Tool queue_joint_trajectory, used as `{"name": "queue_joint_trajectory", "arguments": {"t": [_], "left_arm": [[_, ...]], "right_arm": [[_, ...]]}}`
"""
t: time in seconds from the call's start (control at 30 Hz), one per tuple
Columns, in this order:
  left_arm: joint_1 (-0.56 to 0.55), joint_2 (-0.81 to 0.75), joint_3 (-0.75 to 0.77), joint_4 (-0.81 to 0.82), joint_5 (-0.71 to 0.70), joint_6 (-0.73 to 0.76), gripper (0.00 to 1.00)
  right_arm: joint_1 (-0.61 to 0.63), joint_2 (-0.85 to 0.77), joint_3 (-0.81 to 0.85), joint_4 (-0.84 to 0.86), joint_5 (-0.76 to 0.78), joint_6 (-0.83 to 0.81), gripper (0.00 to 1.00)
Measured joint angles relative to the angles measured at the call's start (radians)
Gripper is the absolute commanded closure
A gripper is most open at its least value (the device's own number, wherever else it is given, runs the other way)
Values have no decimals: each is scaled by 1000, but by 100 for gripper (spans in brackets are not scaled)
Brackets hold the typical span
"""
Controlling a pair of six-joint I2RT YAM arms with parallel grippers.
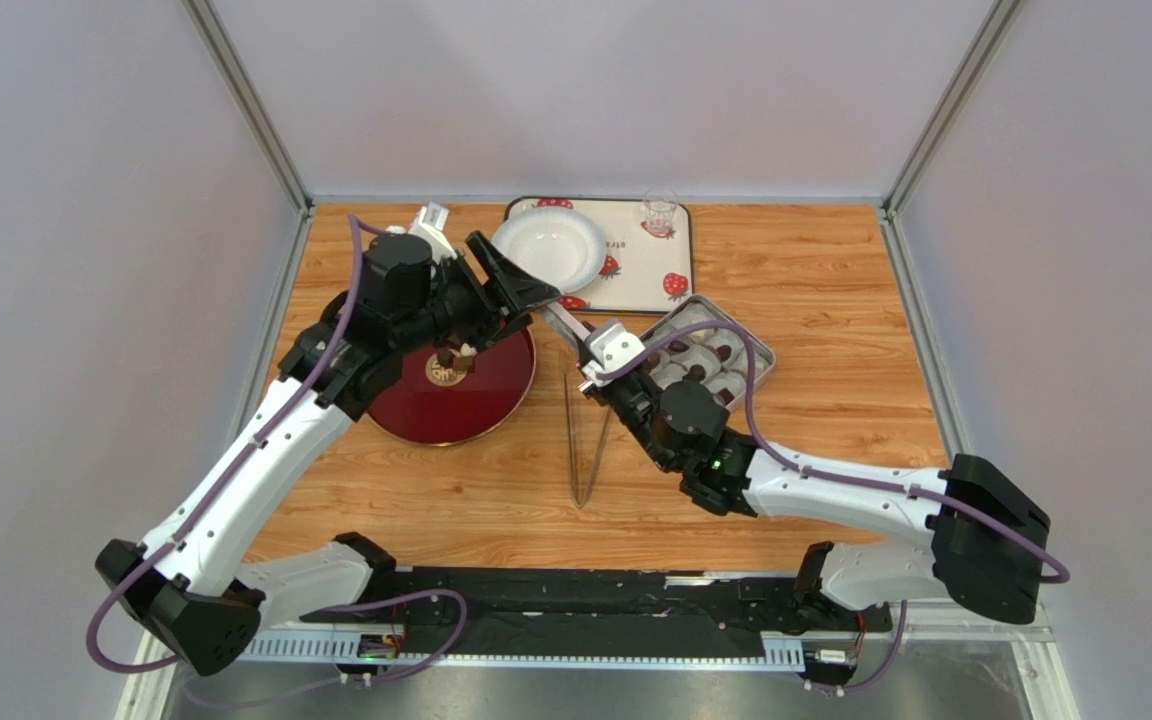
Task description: Pack the chocolate
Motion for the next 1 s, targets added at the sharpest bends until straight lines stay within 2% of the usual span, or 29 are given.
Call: {"name": "queue_joint_trajectory", "arguments": {"t": [0.3, 0.67, 0.87, 1.0], "left_arm": [[0, -34, 31, -142, -16, 69, 26], [0, -7, 1, -156, 20, 54, 30], [0, -8, -68, -151, 27, 19, 37], [0, -8, -122, -145, 32, -12, 47]], "right_arm": [[81, -14, 0, -59, 84, -231, 100], [169, 80, 11, -29, 202, -460, 100], [196, 118, 25, 3, 241, -536, 100], [211, 138, 33, 24, 256, -583, 100]]}}
